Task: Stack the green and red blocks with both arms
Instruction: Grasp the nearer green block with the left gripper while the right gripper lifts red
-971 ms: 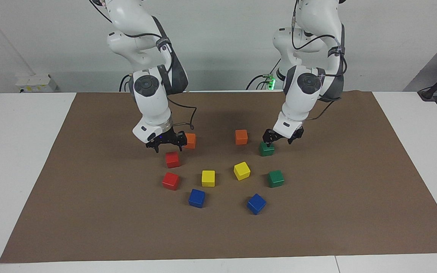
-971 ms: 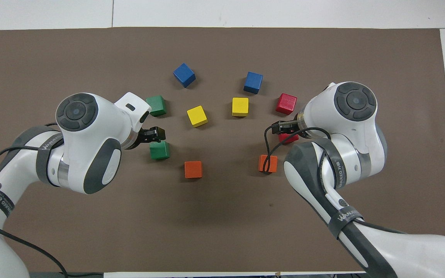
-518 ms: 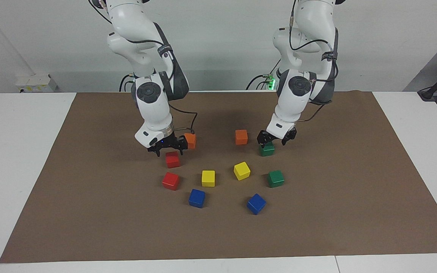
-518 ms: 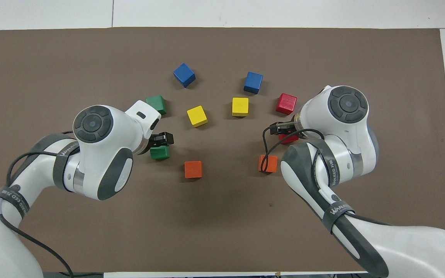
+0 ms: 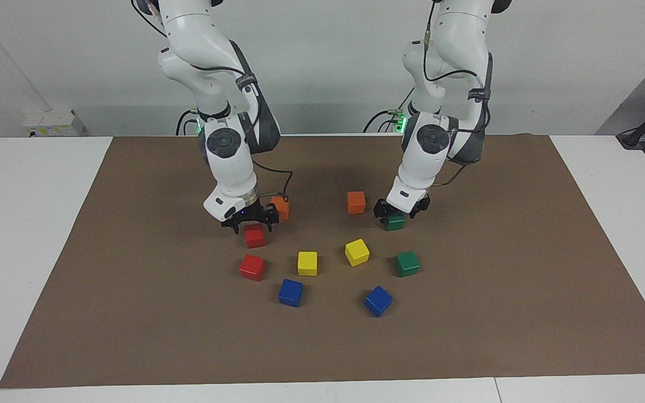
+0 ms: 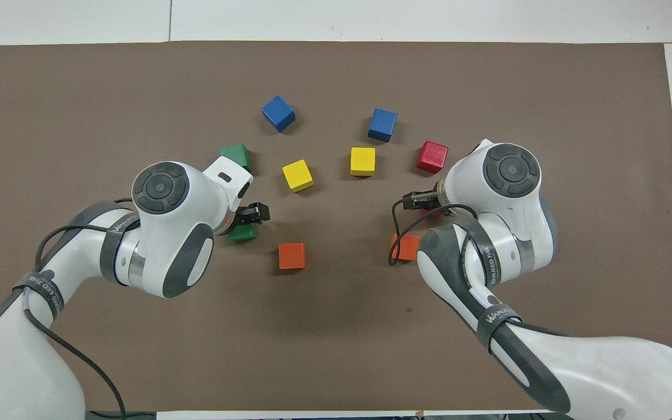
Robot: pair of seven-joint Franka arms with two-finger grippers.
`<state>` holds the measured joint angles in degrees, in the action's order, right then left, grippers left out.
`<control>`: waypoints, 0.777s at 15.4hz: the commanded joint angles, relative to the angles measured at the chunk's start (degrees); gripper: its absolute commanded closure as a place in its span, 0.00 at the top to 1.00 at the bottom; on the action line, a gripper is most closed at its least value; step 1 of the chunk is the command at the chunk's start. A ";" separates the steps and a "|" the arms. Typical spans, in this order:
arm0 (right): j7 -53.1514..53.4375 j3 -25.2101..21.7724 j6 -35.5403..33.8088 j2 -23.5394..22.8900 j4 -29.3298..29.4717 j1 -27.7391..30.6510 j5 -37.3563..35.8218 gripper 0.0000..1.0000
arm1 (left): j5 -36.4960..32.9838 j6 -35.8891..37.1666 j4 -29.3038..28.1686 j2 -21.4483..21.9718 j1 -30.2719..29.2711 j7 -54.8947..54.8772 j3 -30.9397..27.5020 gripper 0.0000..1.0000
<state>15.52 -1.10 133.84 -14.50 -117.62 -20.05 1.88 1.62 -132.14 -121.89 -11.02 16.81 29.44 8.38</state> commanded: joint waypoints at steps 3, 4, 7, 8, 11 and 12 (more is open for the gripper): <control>-0.57 -0.22 1.69 -1.14 -0.86 -0.52 0.05 1.00 | 0.05 -1.72 -0.98 -0.67 0.77 1.05 -0.65 1.00; -0.66 -0.22 1.69 -1.23 -0.86 -0.52 -0.04 1.00 | 0.05 -1.72 -0.98 -0.75 0.77 1.75 -0.65 0.95; -0.84 -0.22 1.69 -1.32 -0.77 -0.43 -0.04 0.88 | 0.05 -0.23 0.42 -1.02 0.16 3.43 -0.65 0.00; -0.93 -0.22 1.69 -1.32 -0.77 -0.43 -0.04 0.64 | 0.05 1.17 1.21 -0.93 -0.10 3.43 -0.65 0.00; -0.75 -0.22 1.60 -1.32 -0.33 -0.43 0.05 0.00 | 0.05 7.05 4.63 0.12 -3.25 2.64 -0.65 0.00; -0.92 -0.22 1.34 -1.15 0.02 -0.26 -0.04 0.00 | 0.05 9.86 6.21 0.47 -4.75 1.51 -0.56 0.00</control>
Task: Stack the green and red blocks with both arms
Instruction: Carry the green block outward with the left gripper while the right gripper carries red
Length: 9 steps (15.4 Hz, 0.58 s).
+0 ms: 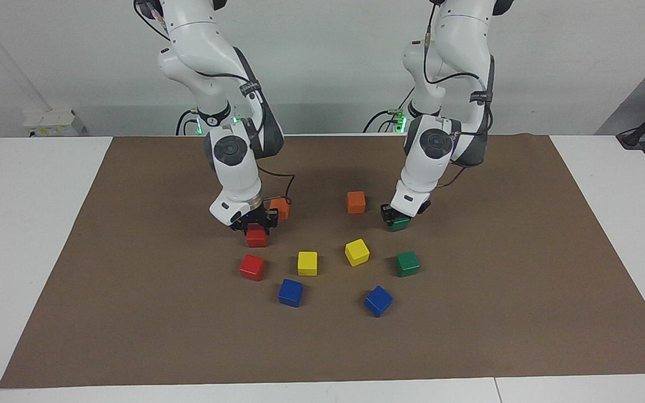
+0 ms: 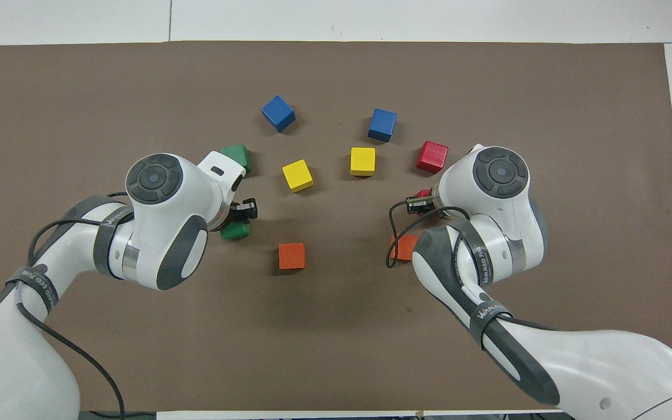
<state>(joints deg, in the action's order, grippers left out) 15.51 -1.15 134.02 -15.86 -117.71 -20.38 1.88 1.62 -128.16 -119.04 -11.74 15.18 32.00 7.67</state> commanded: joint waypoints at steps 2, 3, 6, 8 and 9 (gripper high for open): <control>-1.27 -0.25 -0.50 0.92 1.51 0.86 0.05 0.00 | 0.05 10.72 6.78 1.46 -7.25 -7.63 0.07 0.00; -1.19 -0.60 -2.86 1.44 2.82 1.21 0.05 0.00 | 0.05 12.04 7.84 1.55 -9.88 -11.23 0.07 0.00; -2.58 -0.60 -7.36 4.51 5.03 5.42 -0.03 0.00 | 0.05 11.80 8.91 1.46 -16.13 -21.51 -0.19 0.00; -7.49 -0.69 -9.29 6.19 5.64 9.63 -0.03 0.00 | -0.56 11.26 9.17 1.29 -20.87 -29.50 -0.19 0.00; -10.99 -0.69 -10.61 6.54 6.34 12.00 -0.03 0.00 | -0.65 11.09 9.43 1.11 -23.07 -33.20 -0.28 0.00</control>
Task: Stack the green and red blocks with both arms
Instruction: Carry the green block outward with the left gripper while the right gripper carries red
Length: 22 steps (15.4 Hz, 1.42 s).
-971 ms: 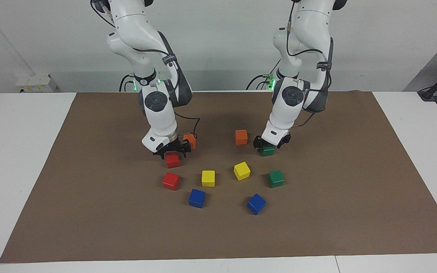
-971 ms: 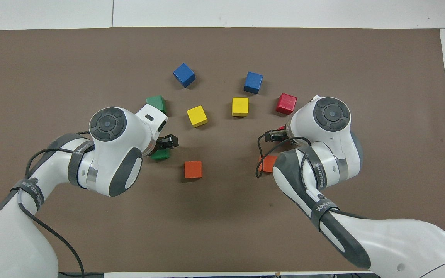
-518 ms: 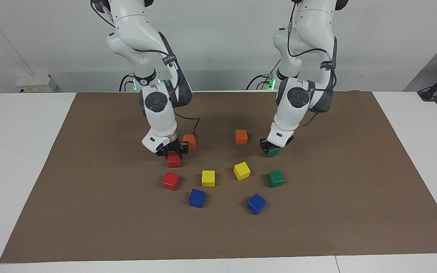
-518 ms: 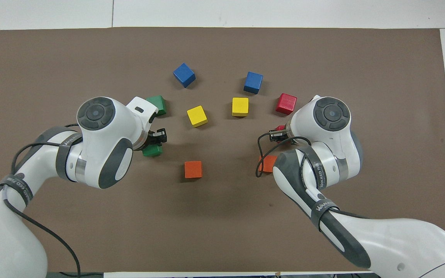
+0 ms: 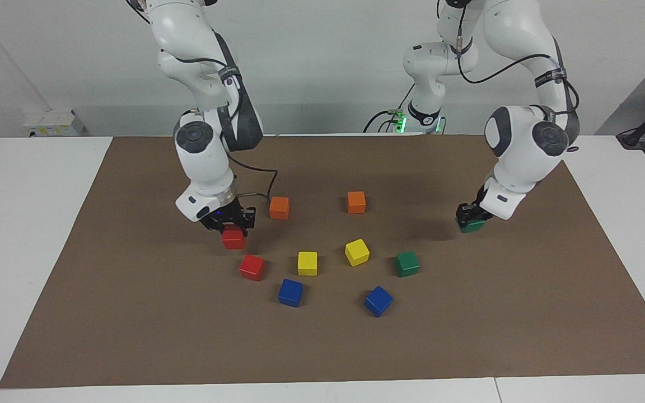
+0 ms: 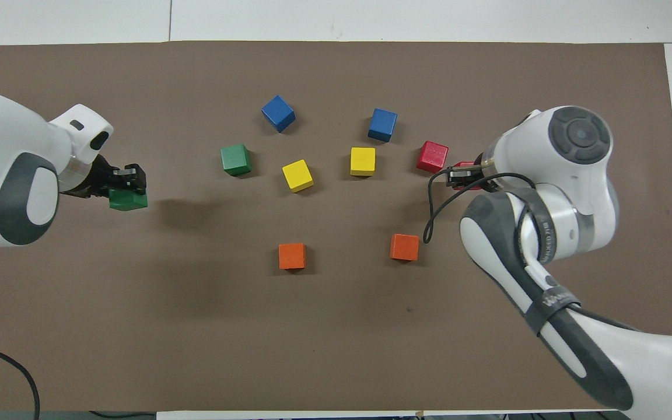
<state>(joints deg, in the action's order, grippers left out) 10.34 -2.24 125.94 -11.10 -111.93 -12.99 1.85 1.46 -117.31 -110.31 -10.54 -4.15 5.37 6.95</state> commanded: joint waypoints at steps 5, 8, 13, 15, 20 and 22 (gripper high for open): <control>-19.02 0.39 -4.56 2.83 -0.65 14.38 -0.01 0.00 | -0.50 -4.50 -0.87 -0.71 -7.54 -12.31 0.43 0.00; -21.41 0.39 -3.34 4.24 -4.24 16.32 0.08 0.00 | -0.41 -6.09 -1.40 -1.85 -7.01 -11.43 0.43 0.00; -26.94 0.39 0.78 3.98 -8.11 18.70 -0.01 0.00 | -1.63 -8.46 -3.42 -3.08 -6.13 -10.64 0.43 0.00; -28.26 0.39 3.69 3.98 -10.14 18.88 -0.01 0.00 | -2.96 -9.69 -3.95 -3.70 -6.22 -10.20 0.43 0.00; -29.15 0.39 9.14 3.19 -12.96 18.96 -0.01 0.00 | -3.04 -13.21 -5.44 -4.84 -6.04 -4.42 0.43 0.00; -29.23 0.39 10.11 2.75 -13.22 18.96 0.08 0.00 | -2.96 -13.74 -6.06 -4.84 -5.69 -4.14 0.43 0.00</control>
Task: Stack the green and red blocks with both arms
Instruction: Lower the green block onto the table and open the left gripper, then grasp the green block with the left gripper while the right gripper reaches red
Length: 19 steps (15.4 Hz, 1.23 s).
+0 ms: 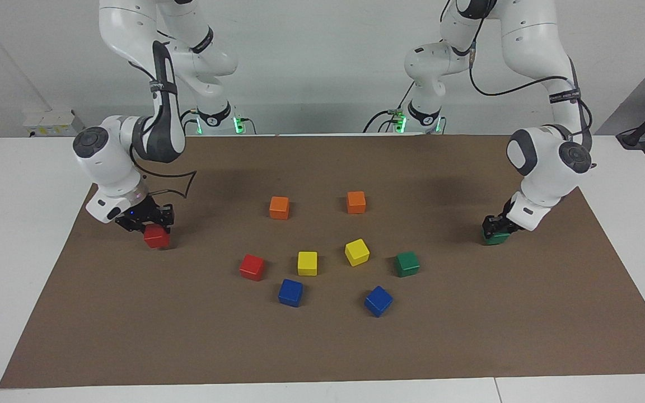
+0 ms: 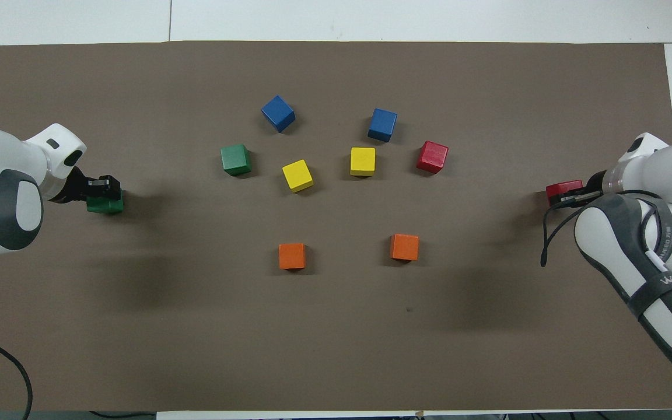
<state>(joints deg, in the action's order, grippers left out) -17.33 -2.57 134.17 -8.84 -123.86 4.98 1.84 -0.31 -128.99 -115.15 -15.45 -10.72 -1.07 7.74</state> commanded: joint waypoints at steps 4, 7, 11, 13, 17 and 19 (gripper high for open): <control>-4.46 0.73 4.26 -1.52 -1.30 2.40 0.00 0.00 | -1.27 -1.97 -1.57 0.16 0.97 2.30 -0.36 0.23; -4.38 0.73 4.26 -1.53 -1.38 2.41 0.00 0.00 | -1.62 -2.06 -0.78 0.07 0.53 0.81 -0.45 1.00; -3.51 0.73 4.61 -1.53 -1.73 2.23 0.09 0.00 | -1.36 6.26 9.29 0.07 1.05 0.89 -0.27 1.00; -3.33 0.73 4.88 -1.88 -1.74 2.14 0.09 0.00 | -0.65 11.37 16.50 -1.94 5.25 8.31 -0.18 1.00; -0.35 0.81 4.79 -2.06 -1.82 1.79 0.09 0.00 | -0.74 10.95 18.64 -2.66 13.34 22.23 -0.27 1.00; 1.06 0.81 4.70 -2.06 -1.82 1.61 0.09 0.00 | -0.74 10.42 19.17 -4.31 16.77 25.75 -0.36 1.00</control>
<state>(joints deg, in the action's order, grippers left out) -18.20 -2.33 137.37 -11.14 -124.85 6.35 1.85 -0.78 -118.60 -98.34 -16.52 3.23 21.32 8.30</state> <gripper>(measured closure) 0.445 0.000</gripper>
